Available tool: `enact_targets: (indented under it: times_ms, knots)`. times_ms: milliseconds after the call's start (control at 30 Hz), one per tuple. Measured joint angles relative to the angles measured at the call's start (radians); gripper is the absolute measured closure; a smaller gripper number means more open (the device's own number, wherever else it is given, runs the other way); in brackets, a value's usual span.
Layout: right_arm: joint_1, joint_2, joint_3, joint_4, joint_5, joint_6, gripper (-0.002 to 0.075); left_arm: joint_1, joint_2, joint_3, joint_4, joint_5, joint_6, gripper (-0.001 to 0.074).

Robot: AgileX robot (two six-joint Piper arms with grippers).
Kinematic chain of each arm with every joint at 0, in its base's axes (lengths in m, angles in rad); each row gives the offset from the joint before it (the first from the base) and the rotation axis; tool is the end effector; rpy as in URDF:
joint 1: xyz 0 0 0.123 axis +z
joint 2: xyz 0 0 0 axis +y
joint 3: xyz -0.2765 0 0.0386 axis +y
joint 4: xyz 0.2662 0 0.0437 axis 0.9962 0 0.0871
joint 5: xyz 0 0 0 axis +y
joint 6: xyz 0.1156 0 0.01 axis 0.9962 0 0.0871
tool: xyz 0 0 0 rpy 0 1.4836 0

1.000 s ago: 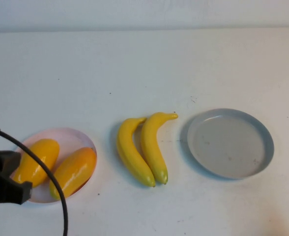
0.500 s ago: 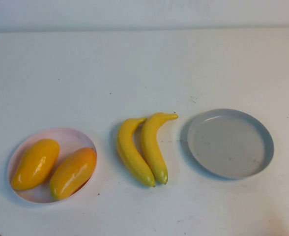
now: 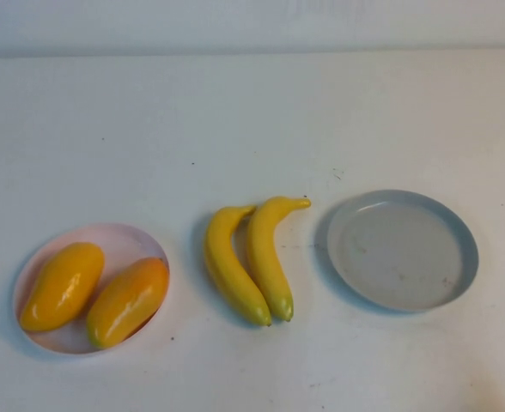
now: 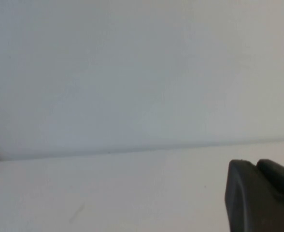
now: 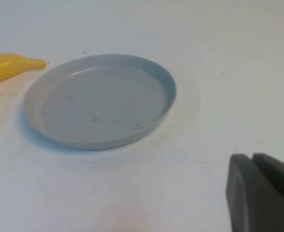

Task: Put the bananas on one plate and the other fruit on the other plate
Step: Put another type of fruit in the right plate

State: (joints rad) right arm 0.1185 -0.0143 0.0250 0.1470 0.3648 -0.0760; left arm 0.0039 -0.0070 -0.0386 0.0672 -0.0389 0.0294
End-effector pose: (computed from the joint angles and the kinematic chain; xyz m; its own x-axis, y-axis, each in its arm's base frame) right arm 0.0994 0.0180 0.1658 -0.2887 0.0274 -0.9570 -0.1504 0.9859 0.0736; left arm 0.1015 0.0001 0.2352 0.1698 0.0971 -0.9807 -0.0178 0.9953 0.0954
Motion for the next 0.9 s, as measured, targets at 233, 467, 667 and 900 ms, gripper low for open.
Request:
enact_targets:
  times_ms: [233,467,667,900]
  knots:
    - [0.0,0.0,0.0,0.0,0.0,0.0,0.0741,0.002,-0.004,0.062,-0.015,0.028,-0.044,0.0733]
    - [0.0,0.0,0.0,0.0,0.0,0.0,0.0741,0.002,-0.004,0.062,-0.015,0.215,-0.049,0.0733]
    - [0.0,0.0,0.0,0.0,0.0,0.0,0.0741,-0.01,-0.004,0.065,-0.015,0.33,-0.059,0.0733]
    - [0.0,0.0,0.0,0.0,0.0,0.0,0.0741,-0.103,-0.004,0.065,-0.005,0.374,-0.058,0.0733]
